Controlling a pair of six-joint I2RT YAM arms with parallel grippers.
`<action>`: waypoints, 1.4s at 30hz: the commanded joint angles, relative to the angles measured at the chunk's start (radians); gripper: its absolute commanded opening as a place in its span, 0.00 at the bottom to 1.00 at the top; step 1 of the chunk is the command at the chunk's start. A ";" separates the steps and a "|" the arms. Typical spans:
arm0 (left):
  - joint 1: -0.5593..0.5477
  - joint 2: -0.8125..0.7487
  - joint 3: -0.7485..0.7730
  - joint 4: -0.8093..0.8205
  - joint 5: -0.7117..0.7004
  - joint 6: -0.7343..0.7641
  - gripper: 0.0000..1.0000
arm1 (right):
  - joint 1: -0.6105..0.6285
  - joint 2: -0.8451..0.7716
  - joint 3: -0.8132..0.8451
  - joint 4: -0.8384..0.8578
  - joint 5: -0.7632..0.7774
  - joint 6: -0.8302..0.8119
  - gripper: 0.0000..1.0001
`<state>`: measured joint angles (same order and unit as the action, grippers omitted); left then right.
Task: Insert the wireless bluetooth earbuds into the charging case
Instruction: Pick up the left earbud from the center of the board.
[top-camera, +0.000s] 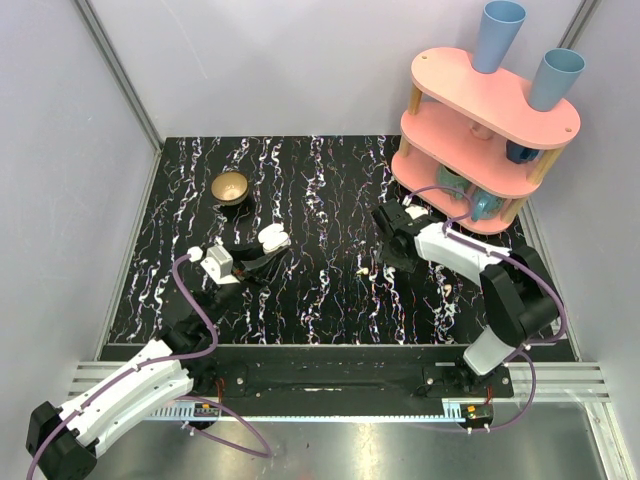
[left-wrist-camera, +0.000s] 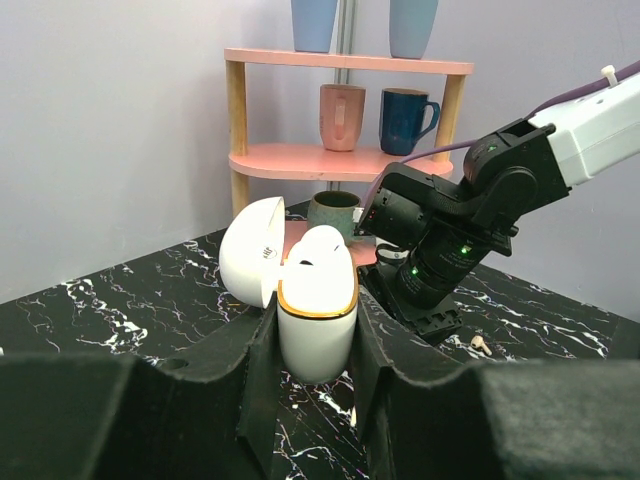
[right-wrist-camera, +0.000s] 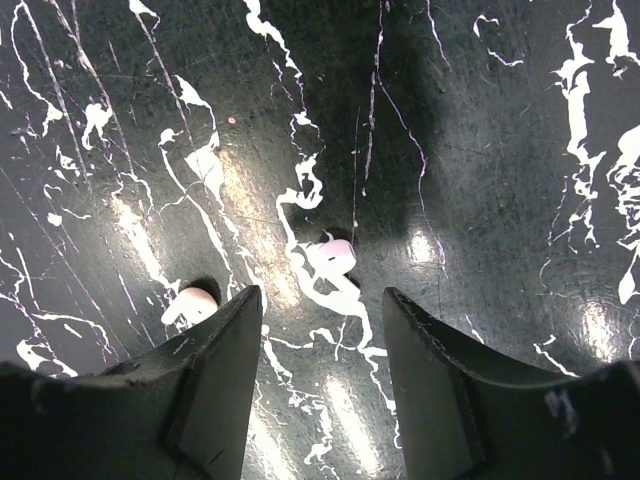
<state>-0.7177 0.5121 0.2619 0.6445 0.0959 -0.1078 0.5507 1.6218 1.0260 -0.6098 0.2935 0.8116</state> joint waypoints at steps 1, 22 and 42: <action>0.004 -0.007 0.027 0.043 -0.027 0.011 0.00 | -0.009 0.015 -0.007 0.033 -0.007 -0.009 0.58; 0.006 -0.012 0.022 0.035 -0.035 0.017 0.00 | -0.021 0.062 -0.012 0.077 0.025 -0.118 0.52; 0.006 0.043 0.039 0.086 -0.022 -0.015 0.00 | -0.021 -0.128 -0.041 0.104 0.048 -0.198 0.66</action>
<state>-0.7177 0.5705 0.2787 0.6441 0.0818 -0.1120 0.5358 1.5459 0.9817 -0.5297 0.3054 0.6437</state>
